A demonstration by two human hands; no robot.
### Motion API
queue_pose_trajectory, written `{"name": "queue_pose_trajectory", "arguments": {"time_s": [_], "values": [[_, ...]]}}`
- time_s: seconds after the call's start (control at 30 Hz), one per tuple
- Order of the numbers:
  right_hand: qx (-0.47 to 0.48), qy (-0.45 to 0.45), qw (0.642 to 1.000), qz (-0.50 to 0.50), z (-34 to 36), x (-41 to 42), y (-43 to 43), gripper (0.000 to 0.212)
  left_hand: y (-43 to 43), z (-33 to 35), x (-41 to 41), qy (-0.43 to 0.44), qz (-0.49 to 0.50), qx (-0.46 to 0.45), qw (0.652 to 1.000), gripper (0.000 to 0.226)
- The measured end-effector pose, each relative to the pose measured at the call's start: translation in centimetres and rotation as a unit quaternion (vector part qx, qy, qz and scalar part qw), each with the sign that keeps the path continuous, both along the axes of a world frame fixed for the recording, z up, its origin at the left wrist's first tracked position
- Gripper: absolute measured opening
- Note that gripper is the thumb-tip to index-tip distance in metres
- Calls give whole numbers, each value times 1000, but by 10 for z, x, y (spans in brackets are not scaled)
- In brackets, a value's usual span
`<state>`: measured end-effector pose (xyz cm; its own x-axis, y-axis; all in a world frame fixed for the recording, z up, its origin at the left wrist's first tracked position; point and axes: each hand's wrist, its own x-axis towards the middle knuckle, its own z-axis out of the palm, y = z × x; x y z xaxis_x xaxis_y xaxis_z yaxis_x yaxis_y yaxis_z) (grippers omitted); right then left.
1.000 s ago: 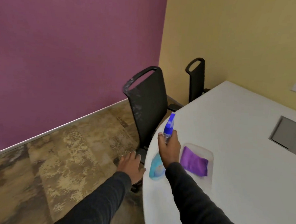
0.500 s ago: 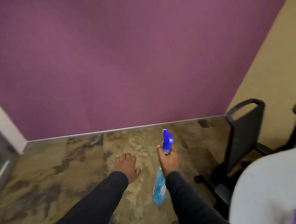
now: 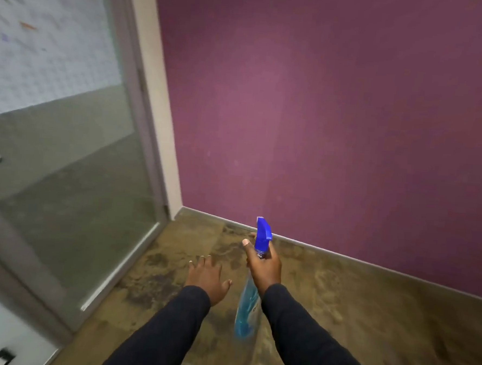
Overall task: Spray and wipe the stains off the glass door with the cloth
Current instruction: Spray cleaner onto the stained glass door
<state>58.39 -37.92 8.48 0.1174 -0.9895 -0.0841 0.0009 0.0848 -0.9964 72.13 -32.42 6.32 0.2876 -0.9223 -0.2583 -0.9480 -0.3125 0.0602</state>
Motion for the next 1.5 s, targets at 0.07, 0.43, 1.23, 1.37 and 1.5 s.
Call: {"name": "queue_pose_trajectory", "arguments": {"time_s": [0.07,0.43,1.23,1.37,1.5], "values": [[1,2,999,42,-2,33,-21,23,-12,0,29,-4,29,3,1000,67],[-5,34,975,221,-12,188,-138,17,-90,27,162,-47,161,11,986,65],[-90,-53,898,428,119,543,-192,28,-110,154,476,-130,368,-98,915,65],[-160,-82,880,441,195,588,-210,27,-115,226,507,-197,391,-135,889,65],[-224,-112,864,436,277,615,-223,27,-116,298,524,-257,402,-177,861,64]]}}
